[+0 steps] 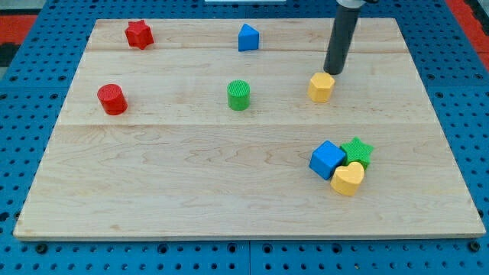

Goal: Move the yellow hexagon to the right of the blue cube

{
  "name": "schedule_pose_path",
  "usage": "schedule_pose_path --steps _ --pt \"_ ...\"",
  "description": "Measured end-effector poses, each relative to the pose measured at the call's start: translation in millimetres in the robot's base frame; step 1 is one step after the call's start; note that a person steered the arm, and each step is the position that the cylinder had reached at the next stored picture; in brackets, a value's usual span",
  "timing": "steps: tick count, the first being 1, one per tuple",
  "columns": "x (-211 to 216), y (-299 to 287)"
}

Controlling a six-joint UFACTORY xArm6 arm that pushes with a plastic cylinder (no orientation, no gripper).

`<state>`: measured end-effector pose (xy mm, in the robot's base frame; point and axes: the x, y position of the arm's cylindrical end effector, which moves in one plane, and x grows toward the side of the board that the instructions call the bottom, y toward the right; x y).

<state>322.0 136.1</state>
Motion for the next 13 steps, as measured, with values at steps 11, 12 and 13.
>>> schedule_pose_path --steps 11,12,13 --pt "109 -61" --pt "116 -94" --pt "88 -149"
